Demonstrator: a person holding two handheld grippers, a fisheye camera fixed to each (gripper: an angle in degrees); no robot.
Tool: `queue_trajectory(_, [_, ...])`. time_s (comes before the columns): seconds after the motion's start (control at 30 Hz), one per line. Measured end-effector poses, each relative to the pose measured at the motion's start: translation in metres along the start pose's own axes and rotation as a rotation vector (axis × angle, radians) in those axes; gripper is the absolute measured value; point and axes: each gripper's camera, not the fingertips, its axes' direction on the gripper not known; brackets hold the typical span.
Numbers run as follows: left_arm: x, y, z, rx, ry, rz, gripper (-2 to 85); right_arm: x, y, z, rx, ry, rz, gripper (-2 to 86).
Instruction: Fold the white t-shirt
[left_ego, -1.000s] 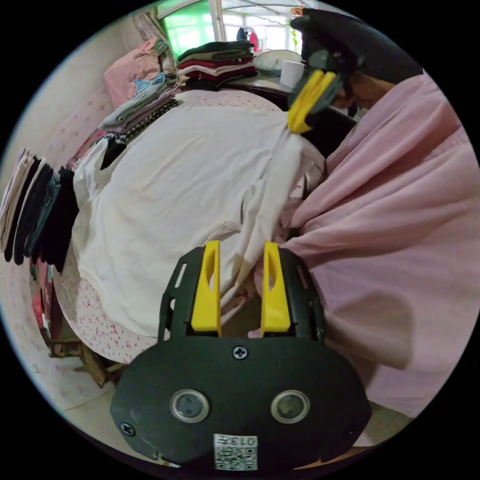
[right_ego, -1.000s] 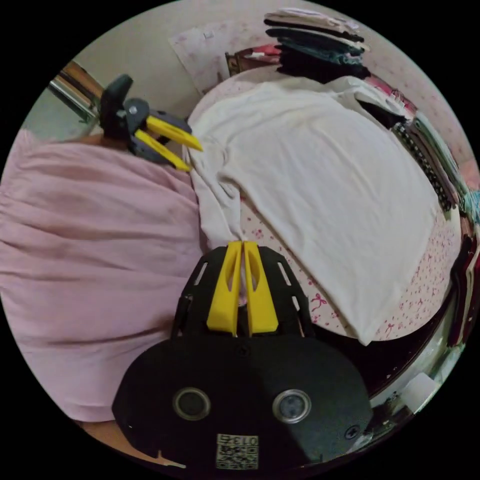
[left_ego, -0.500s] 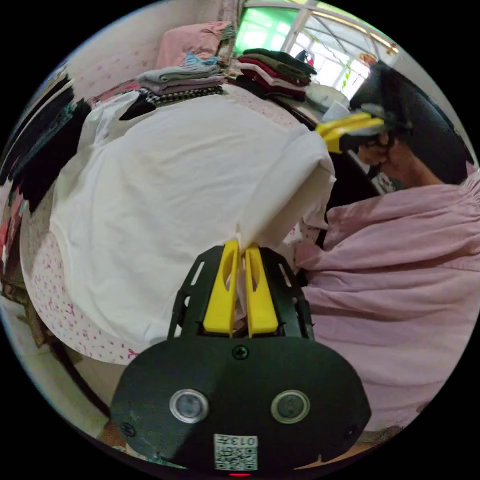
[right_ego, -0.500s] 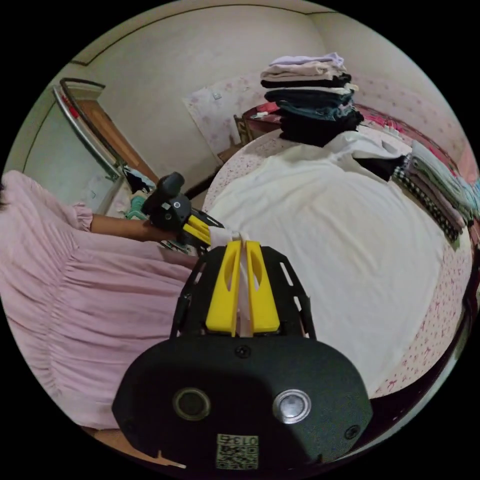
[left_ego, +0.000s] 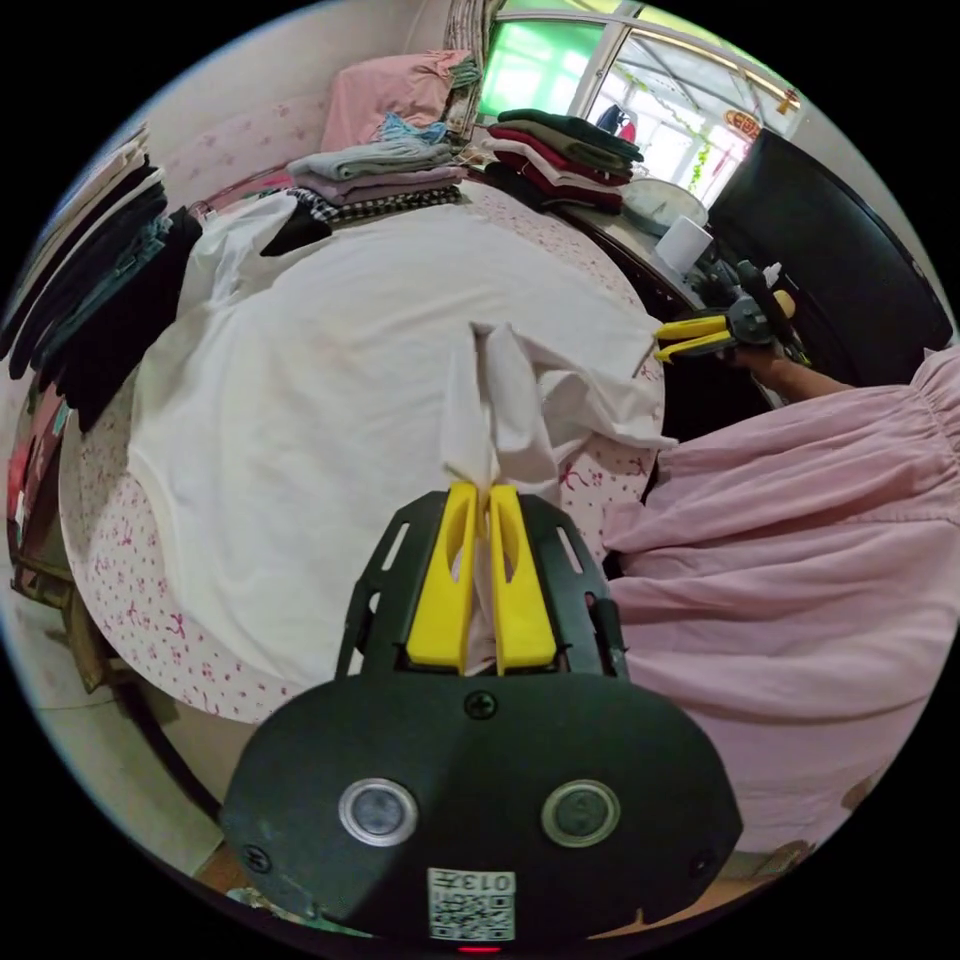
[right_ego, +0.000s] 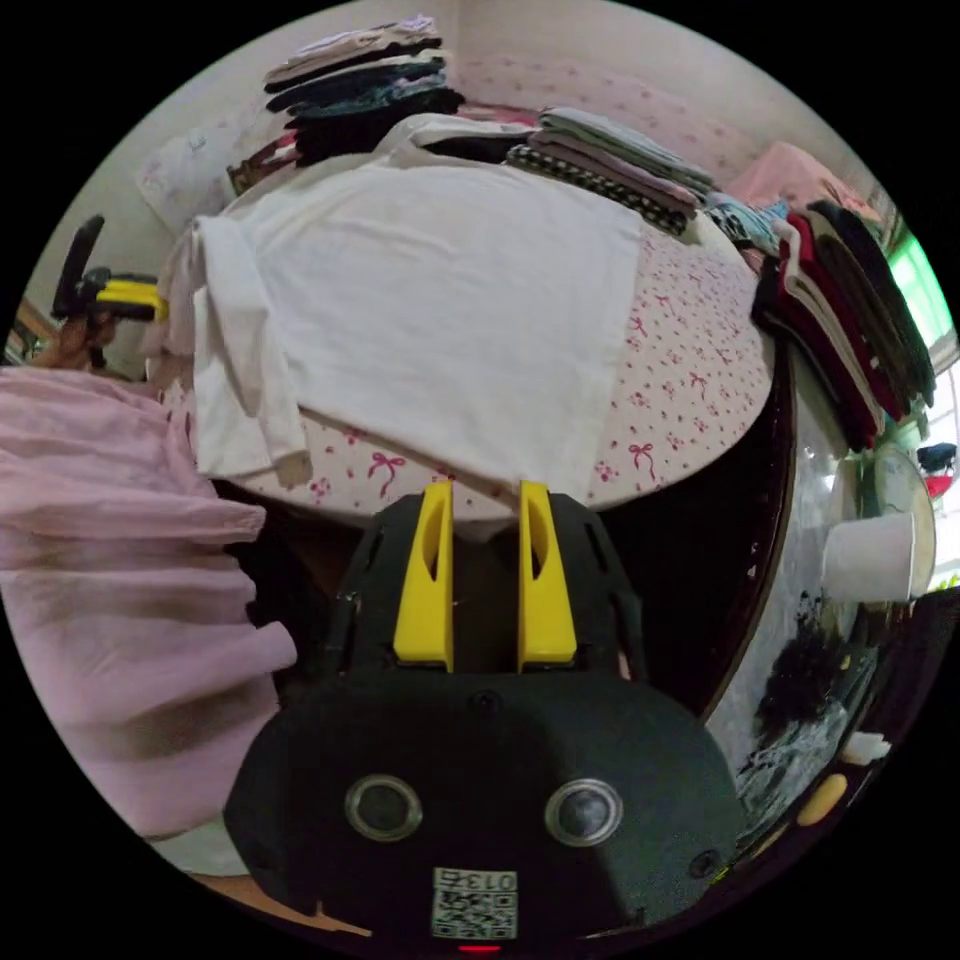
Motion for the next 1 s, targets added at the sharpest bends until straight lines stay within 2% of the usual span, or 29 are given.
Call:
queue_trajectory(0.23, [0.002,-0.008,-0.013,-0.009,-0.06,0.005,0.9,-0.016,-0.013,0.001,0.026,0.137,-0.117,8.7])
queue_trajectory(0.3, [0.002,-0.01,-0.015,-0.011,-0.07,0.012,0.9,-0.015,-0.019,0.012,0.014,0.152,-0.13,5.7])
queue_trajectory(0.43, [0.002,-0.019,-0.027,-0.012,-0.132,0.046,0.8,0.003,-0.032,0.013,-0.008,0.091,-0.046,2.0])
queue_trajectory(0.53, [-0.005,-0.031,-0.045,0.023,-0.168,0.069,0.8,0.023,-0.049,-0.014,0.107,0.02,0.018,1.1])
queue_trajectory(0.73, [-0.04,-0.073,-0.069,0.069,-0.251,0.146,0.9,0.054,-0.108,-0.03,0.182,0.031,0.045,0.8])
queue_trajectory(1.0, [-0.132,-0.134,-0.022,-0.047,-0.245,0.115,1.5,0.1,-0.198,0.037,0.032,-0.027,0.104,2.1])
